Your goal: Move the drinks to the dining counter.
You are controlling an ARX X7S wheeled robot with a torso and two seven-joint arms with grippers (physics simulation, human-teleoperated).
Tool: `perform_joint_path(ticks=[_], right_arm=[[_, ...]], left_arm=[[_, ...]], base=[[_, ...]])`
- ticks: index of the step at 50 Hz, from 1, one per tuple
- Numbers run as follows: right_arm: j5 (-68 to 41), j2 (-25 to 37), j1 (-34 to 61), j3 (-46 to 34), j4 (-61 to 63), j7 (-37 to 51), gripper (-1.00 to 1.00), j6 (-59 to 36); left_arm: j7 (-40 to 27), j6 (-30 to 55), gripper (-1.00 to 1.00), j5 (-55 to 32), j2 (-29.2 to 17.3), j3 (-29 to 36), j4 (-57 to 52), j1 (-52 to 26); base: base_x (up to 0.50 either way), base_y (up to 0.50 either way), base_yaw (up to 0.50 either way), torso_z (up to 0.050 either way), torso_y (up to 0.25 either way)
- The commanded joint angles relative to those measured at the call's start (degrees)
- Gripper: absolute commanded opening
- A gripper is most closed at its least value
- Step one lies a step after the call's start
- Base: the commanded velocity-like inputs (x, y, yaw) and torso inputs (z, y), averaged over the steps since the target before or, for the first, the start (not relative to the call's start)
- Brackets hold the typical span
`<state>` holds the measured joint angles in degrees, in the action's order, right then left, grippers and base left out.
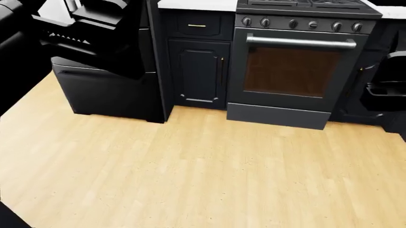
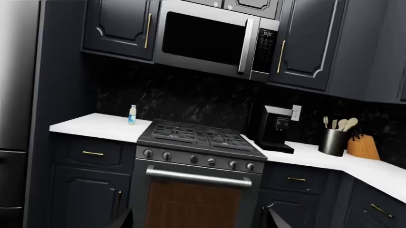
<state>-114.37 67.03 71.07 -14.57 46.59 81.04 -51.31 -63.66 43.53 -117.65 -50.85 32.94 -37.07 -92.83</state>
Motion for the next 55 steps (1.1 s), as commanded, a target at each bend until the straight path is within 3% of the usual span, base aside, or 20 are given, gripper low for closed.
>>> perform_joint_path(ticks=[1, 19, 40, 47, 55], right_arm=[[1.52, -4.01, 1.74, -2.52, -0.80, 0.24, 1.00, -0.60], [5.60, -8.87, 1.42, -5.01, -1.72, -1.29, 1.00, -1.13], [7.55, -11.01, 1.97, -6.72, -2.35, -1.65, 1.00, -1.57], [8.52, -11.72, 0.81, -6.61, -2.77, -3.50, 1.00, -1.00], [8.58, -12.30, 1.64, -7.76, -3.34, -2.56, 1.00, -1.62]], left_arm=[[0.83, -0.94, 1.00, 0.34, -2.74, -1.42, -1.44, 2.38], [3.18, -4.16, 1.00, 1.49, -8.78, -5.20, -3.90, 8.56], [3.38, -4.38, 1.00, 1.66, -8.93, -5.43, -3.84, 8.89], [3.34, -4.24, 1.00, 1.96, -8.66, -5.26, -3.78, 8.86], [3.47, -4.38, 1.00, 2.58, -8.30, -5.12, -3.75, 9.34]], base=[[-0.16, -0.03, -0.50, 0.000, 0.000], [-0.17, -0.02, -0.50, 0.000, 0.000], [-0.16, 0.00, -0.49, 0.000, 0.000], [0.02, 0.00, 0.00, 0.000, 0.000], [0.49, -0.04, 0.00, 0.000, 0.000]])
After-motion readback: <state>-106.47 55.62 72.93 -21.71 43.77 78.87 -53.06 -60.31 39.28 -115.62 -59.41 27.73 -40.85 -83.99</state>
